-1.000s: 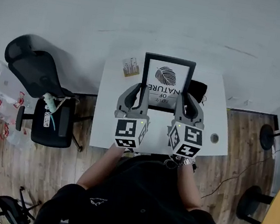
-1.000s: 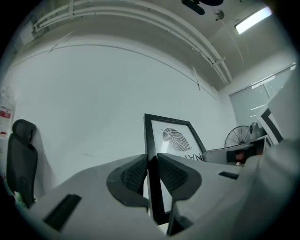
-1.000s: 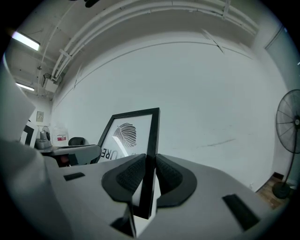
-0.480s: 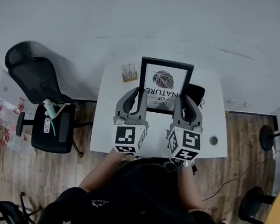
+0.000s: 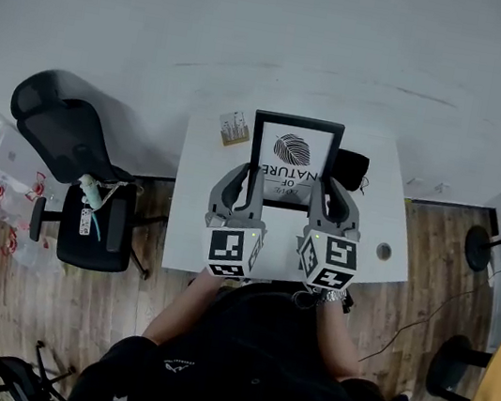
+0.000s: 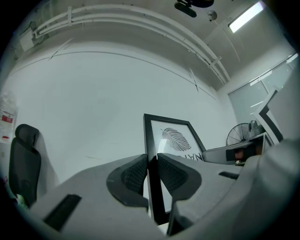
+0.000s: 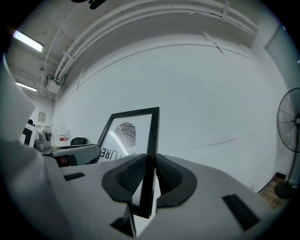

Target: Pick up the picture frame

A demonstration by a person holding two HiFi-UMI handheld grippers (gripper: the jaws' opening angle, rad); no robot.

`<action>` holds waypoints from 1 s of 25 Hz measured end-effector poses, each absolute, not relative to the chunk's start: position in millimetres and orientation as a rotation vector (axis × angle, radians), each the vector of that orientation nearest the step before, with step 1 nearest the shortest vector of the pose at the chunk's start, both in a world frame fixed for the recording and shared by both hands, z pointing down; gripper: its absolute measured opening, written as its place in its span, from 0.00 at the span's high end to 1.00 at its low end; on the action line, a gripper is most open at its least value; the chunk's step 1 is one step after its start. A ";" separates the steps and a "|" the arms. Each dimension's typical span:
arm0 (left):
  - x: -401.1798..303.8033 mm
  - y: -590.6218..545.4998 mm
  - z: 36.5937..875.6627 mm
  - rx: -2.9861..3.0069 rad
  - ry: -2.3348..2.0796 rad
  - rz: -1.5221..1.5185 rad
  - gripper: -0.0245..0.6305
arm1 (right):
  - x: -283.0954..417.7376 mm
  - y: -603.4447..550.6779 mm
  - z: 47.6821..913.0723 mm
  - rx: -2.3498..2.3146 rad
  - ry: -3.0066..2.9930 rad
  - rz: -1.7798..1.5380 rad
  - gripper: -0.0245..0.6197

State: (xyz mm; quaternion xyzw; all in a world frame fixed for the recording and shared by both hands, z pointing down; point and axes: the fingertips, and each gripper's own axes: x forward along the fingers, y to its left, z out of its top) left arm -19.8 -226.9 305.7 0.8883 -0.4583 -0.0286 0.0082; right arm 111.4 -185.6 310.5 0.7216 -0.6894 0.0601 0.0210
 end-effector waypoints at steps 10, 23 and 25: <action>-18.6 -230.8 294.0 2.791 -1.427 -0.128 0.85 | 112.7 -188.6 297.5 2.259 -2.140 0.137 0.86; -25.3 -231.6 298.2 2.777 -1.428 -0.131 0.85 | 106.2 -190.3 299.4 2.242 -2.130 0.130 0.86; -27.7 -231.0 299.2 2.767 -1.434 -0.133 0.85 | 103.9 -189.6 298.9 2.237 -2.131 0.124 0.86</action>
